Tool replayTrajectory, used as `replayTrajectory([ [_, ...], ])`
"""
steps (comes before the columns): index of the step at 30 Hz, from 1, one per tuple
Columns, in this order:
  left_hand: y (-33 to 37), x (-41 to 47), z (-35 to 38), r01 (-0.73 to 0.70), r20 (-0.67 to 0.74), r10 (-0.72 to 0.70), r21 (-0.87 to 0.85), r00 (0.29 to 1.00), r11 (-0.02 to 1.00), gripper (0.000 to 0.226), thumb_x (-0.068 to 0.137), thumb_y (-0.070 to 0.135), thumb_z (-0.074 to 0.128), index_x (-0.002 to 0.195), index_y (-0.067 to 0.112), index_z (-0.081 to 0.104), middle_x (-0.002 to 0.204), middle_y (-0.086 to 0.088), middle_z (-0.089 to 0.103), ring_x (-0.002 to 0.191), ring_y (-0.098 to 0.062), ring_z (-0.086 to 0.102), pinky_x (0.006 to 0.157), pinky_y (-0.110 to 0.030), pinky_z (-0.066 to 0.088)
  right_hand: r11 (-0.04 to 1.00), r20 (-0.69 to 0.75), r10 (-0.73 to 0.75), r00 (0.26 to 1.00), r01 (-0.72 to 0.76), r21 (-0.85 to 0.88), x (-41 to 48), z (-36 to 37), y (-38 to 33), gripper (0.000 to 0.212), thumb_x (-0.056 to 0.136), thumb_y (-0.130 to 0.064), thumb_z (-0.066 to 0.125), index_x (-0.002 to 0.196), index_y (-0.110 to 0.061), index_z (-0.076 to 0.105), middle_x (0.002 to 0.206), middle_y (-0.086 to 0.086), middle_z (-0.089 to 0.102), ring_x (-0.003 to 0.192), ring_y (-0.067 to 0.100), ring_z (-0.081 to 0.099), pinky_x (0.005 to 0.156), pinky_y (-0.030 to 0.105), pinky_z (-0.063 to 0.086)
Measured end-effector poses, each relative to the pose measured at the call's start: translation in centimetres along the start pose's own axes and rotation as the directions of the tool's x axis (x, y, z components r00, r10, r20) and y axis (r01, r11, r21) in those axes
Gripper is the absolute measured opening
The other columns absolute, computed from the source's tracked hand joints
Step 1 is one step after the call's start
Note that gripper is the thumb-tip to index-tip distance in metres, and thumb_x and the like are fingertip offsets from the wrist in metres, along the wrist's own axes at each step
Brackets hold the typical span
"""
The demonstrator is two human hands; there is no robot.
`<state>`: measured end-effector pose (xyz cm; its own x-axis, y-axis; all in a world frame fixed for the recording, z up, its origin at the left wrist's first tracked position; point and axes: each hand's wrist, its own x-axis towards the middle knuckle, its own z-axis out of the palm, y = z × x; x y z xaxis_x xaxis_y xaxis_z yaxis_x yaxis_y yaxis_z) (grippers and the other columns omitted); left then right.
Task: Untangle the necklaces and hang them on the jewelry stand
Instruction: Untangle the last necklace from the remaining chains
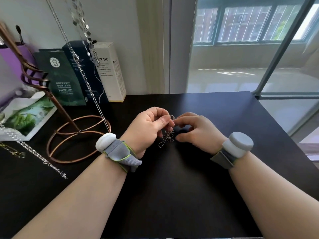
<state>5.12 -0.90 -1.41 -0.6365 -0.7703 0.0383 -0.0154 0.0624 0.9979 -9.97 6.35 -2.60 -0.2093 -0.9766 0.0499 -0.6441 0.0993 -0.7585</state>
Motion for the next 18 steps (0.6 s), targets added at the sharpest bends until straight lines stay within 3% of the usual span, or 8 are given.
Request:
replayTrajectory([
  [4, 0.4, -0.1, -0.1, 0.033, -0.018, -0.035, -0.129, 0.999, 0.991, 0.013, 0.094, 0.007, 0.048, 0.085, 0.013, 0.056, 0.069, -0.002, 0.064, 0.066, -0.015, 0.06, 0.053, -0.02, 0.041, 0.976, 0.032, -0.034, 0.999, 0.04, -0.214, 0.3, 0.6, 0.0, 0.037, 0.077, -0.024, 0.072, 0.113, -0.029, 0.066, 0.113, -0.011, 0.053, 0.114, 0.013, 0.041, 0.098, 0.027, 0.034],
  [13, 0.0, -1.0, -0.9, 0.067, -0.066, -0.076, -0.12, 0.995, 0.99, 0.013, 0.093, 0.007, 0.05, 0.083, 0.013, 0.057, 0.068, -0.002, 0.063, 0.063, -0.015, 0.058, 0.052, -0.021, 0.041, 0.936, -0.03, -0.11, 0.994, 0.093, -0.341, 0.8, 1.0, -0.1, 0.015, 0.084, -0.025, 0.066, 0.098, -0.025, 0.072, 0.099, -0.011, 0.047, 0.091, 0.008, 0.045, 0.083, 0.02, 0.036],
  [18, -0.1, -1.9, -1.2, 0.081, -0.07, -0.083, -0.033, 0.994, 0.996, 0.012, 0.093, 0.008, 0.052, 0.084, 0.013, 0.057, 0.067, 0.001, 0.063, 0.064, -0.015, 0.058, 0.051, -0.021, 0.04, 0.888, 0.025, -0.113, 0.993, 0.113, -0.445, 0.9, 1.1, -0.6, 0.012, 0.089, -0.024, 0.059, 0.094, -0.019, 0.069, 0.098, -0.009, 0.042, 0.101, 0.016, 0.049, 0.085, 0.024, 0.038],
])
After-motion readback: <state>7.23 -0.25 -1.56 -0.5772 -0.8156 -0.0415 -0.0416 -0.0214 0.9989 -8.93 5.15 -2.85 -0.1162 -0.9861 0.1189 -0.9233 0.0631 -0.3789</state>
